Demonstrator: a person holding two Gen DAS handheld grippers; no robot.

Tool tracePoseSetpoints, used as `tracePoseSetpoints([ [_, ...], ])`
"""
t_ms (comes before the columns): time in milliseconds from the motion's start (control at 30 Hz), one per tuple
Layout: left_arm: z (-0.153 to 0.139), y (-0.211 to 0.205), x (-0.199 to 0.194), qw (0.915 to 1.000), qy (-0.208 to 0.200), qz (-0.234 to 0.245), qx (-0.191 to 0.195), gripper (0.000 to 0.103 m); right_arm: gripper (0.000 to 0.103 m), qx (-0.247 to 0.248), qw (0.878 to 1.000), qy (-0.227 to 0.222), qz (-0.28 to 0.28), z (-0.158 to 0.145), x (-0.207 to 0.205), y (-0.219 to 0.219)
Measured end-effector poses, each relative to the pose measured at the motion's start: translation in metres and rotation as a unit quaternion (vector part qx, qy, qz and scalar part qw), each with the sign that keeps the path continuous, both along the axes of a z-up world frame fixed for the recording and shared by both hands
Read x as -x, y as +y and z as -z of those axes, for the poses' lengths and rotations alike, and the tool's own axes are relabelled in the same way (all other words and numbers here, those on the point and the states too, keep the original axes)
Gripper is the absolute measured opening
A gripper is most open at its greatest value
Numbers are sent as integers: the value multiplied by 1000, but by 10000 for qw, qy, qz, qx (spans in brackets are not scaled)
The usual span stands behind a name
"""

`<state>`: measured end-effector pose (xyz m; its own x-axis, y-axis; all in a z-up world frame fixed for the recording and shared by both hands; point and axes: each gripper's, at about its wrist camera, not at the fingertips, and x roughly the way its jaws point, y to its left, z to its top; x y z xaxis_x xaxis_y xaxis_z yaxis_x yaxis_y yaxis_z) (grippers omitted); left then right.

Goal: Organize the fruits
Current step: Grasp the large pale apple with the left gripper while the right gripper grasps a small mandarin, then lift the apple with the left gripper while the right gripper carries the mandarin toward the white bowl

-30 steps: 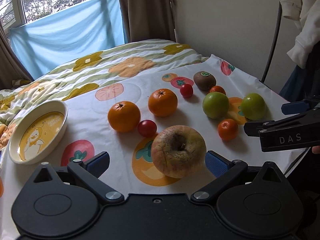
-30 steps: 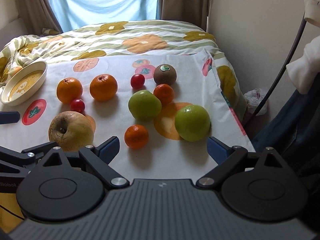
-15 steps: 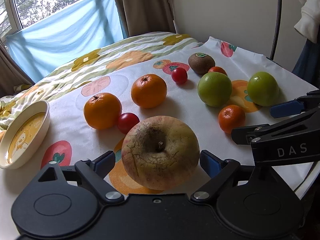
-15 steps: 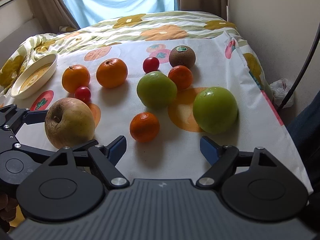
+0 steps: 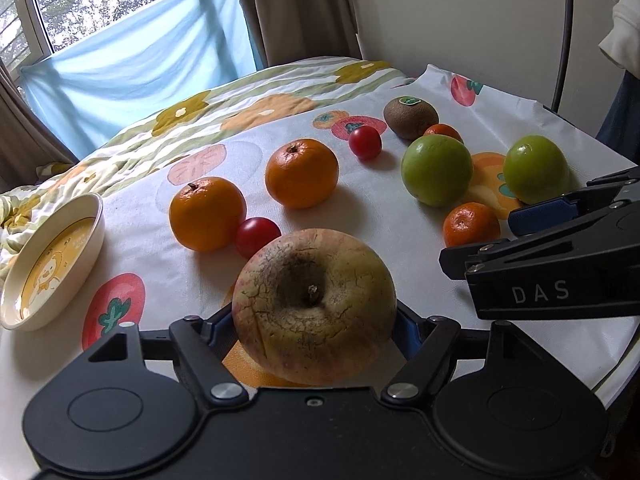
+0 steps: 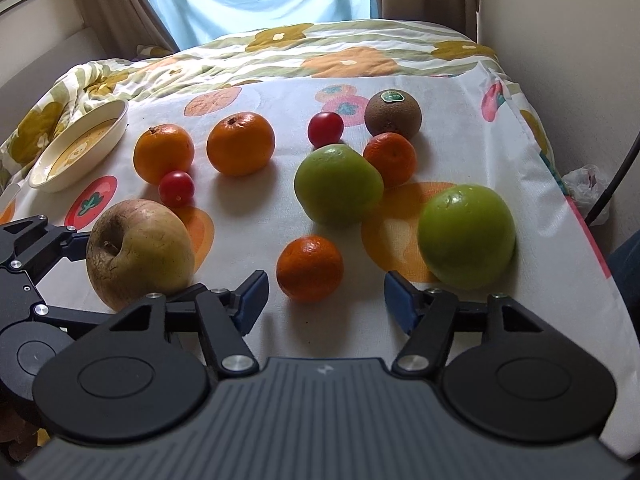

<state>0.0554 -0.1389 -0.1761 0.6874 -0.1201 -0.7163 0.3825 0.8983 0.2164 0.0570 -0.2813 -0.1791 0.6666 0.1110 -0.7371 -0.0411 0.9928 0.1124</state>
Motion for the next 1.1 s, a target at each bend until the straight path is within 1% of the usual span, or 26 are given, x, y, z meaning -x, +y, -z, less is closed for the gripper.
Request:
tracePoseSetpoints([
  [67, 0, 1, 0, 10000, 5, -12, -27, 79, 71, 99, 9999, -8, -47, -1, -2, 3],
  [133, 0, 2, -1, 10000, -7, -29, -65, 79, 68, 118, 9999, -23, -97, -1, -5, 3],
  [200, 0, 3, -1, 10000, -10, -46, -84, 79, 62, 105, 9998, -28, -151, -1, -6, 4],
  [233, 0, 3, -2, 9999, -20, -67, -98, 79, 51, 56, 9997, -53, -238, -1, -6, 5],
  [267, 0, 3, -2, 9999, -33, -90, -108, 79, 51, 32, 9996, -75, -279, -2, -6, 5],
  [367, -3, 6, -1, 9998, -53, -182, -79, 79, 51, 203, 9990, -119, -379, -6, -6, 11],
  [567, -20, 14, 4, 9990, -179, -409, -4, 79, 50, 149, 9982, -291, -494, -24, -5, 14],
  [733, -47, 23, 11, 9975, -307, -644, 0, 79, 50, 235, 9972, -419, -569, -50, -6, 19],
  [833, -65, 31, 13, 9955, -375, -868, 40, 79, 50, 178, 9966, -514, -625, -69, -5, 23],
  [1000, -93, 51, 17, 9916, -532, -1171, 131, 79, 50, 170, 9940, -694, -832, -102, -7, 39],
  [1100, -105, 68, 13, 9890, -601, -1339, 192, 79, 50, 203, 9921, -811, -940, -116, -12, 53],
])
